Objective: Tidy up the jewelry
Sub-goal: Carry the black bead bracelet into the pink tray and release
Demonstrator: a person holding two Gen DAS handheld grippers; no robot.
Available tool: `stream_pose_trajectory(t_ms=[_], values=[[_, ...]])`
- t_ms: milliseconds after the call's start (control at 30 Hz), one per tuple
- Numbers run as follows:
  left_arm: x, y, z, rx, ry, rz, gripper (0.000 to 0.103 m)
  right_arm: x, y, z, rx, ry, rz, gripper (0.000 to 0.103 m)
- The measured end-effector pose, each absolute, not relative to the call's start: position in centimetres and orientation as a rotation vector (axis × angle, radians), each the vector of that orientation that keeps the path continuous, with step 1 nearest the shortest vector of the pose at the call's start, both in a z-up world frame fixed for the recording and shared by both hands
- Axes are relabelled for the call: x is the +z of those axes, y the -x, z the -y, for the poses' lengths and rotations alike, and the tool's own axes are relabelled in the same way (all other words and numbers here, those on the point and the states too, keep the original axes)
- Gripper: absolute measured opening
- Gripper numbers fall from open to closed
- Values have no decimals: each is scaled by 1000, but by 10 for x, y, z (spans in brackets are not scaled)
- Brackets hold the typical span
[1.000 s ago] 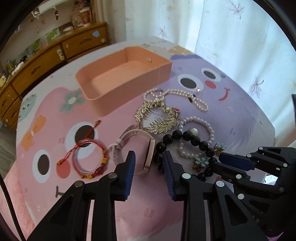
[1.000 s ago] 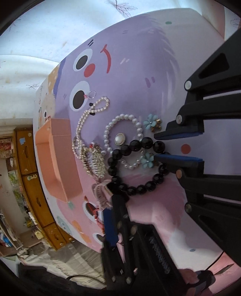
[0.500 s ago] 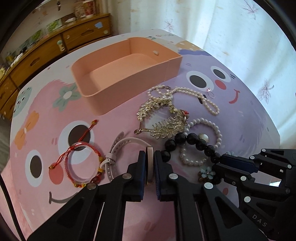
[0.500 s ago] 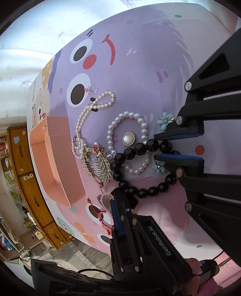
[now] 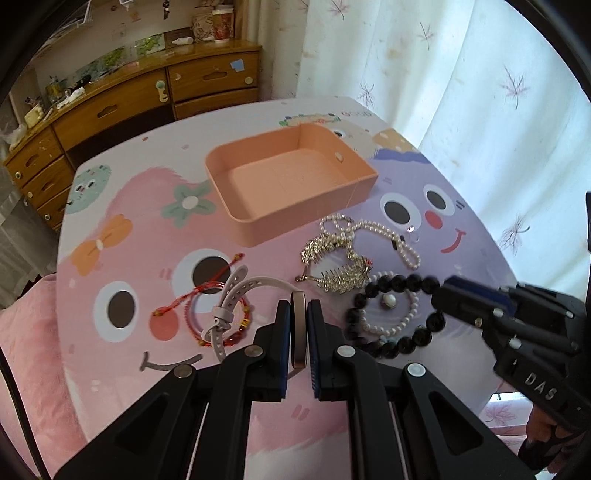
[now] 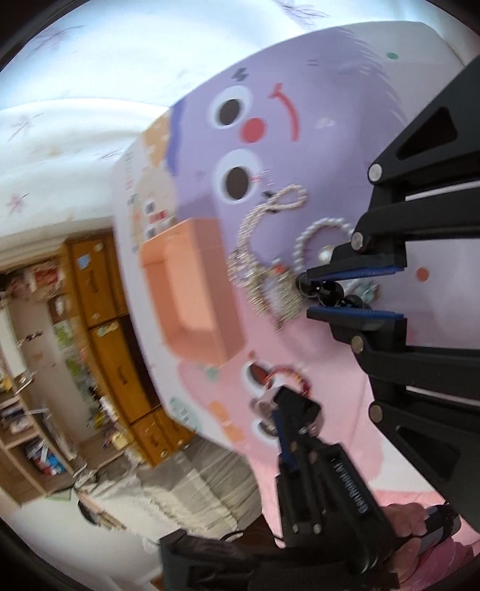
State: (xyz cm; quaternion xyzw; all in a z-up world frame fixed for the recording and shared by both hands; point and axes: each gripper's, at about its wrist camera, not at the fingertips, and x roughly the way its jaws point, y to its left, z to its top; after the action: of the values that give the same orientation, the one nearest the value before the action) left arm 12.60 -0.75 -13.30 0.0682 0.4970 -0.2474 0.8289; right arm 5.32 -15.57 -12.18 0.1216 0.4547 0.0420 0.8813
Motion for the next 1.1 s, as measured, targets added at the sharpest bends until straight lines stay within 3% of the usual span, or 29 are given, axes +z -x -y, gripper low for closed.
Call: stream_pose_trajectory(t_ms=[567,933,1100], values=[[-73,-185,2,-522,86,-1018,7,-42,-113,151,233,-213,-745,13],[-91,-245,20,-479,163,-1041,7,-50,-180,171,265,-203,-724,13],[-113,-264,22,-411,187,-1114,7,-75,-207,175,310,-201,-831,14]])
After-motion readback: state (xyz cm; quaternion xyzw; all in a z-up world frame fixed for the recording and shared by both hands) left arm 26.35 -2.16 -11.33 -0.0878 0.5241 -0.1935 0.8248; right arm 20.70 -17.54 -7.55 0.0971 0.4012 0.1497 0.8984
